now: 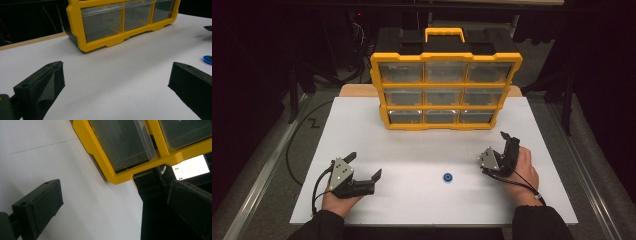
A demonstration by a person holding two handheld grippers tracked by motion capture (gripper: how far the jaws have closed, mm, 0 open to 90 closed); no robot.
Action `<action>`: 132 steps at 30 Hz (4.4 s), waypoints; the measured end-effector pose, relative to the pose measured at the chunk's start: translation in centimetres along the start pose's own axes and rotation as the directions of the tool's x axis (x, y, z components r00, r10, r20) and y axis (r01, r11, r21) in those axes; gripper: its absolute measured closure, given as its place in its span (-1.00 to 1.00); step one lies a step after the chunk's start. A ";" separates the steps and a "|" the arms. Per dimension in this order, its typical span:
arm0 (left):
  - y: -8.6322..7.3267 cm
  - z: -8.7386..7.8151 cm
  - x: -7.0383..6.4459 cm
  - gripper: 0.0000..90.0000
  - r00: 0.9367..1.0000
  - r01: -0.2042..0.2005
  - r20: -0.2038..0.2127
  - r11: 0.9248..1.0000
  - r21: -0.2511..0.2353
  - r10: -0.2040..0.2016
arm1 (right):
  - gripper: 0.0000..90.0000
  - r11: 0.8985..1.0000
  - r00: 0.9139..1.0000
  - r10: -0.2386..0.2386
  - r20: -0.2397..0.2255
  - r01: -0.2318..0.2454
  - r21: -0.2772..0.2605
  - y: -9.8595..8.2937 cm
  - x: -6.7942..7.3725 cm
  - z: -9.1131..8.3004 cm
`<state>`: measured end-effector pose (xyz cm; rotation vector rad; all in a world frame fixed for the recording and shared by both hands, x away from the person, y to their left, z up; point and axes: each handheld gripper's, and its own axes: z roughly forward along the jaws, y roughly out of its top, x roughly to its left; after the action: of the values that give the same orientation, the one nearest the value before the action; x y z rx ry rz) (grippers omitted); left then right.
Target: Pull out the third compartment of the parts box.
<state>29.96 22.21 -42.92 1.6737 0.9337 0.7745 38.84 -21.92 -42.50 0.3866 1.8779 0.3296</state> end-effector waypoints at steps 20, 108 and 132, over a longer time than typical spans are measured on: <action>0.0 -0.1 0.0 -0.97 1.000 -0.001 0.003 1.000 -0.006 0.001 | -0.98 0.968 0.962 -0.252 0.106 0.251 0.023 1.7 1.2 -0.7; 0.3 -0.5 0.1 -0.99 1.000 -0.017 0.000 0.999 -0.029 0.017 | -0.16 0.942 0.904 -0.329 0.272 0.334 0.030 7.7 -2.8 -1.1; 0.3 -0.6 0.1 -0.99 1.000 -0.024 0.001 0.999 -0.028 0.024 | 0.07 0.941 0.888 -0.331 0.320 0.337 0.036 10.2 -8.4 -1.6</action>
<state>29.57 22.48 -42.51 1.6641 0.8996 0.7994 41.02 -16.27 -30.67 0.0877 1.5798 0.0459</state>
